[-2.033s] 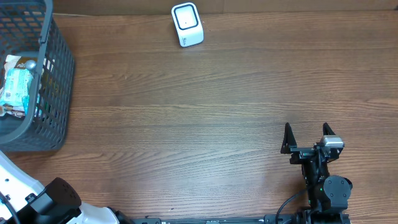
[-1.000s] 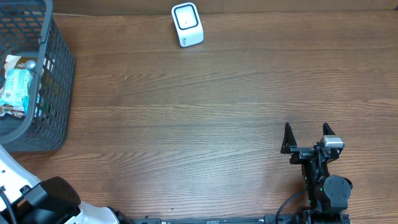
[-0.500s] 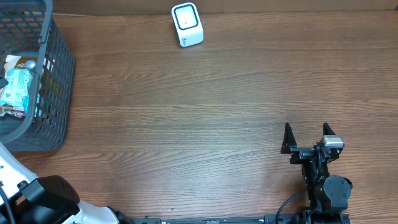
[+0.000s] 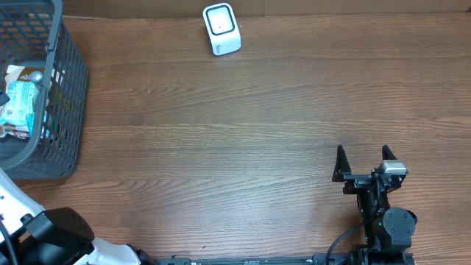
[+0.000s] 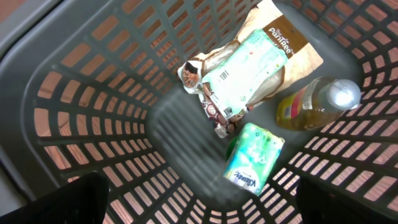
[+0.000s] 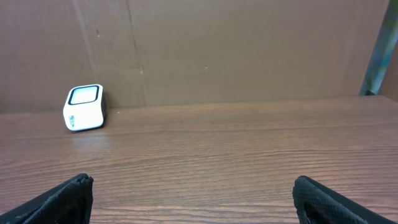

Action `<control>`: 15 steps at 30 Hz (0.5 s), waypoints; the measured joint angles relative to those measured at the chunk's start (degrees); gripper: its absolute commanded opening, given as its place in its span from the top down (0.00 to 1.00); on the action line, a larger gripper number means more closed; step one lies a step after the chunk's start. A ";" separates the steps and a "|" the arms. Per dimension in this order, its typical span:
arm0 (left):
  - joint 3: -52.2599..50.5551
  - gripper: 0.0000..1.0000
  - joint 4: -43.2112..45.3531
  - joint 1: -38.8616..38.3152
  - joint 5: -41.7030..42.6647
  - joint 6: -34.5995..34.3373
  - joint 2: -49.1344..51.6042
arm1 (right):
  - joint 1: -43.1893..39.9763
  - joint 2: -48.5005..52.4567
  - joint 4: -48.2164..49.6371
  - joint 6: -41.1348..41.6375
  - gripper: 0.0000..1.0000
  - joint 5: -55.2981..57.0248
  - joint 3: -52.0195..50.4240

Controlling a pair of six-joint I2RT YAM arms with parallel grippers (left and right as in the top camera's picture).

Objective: Scan the item barcode
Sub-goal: 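Lower the left gripper into the basket toward the green-capped bottle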

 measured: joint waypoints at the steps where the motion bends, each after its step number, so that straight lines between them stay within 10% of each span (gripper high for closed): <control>1: 0.00 0.00 0.02 0.00 -0.22 0.00 0.00 | -0.02 0.02 0.00 0.00 0.00 0.02 0.00; 15: 0.00 0.01 0.02 0.35 2.91 2.01 1.79 | -0.02 0.02 0.00 0.00 0.00 0.00 0.00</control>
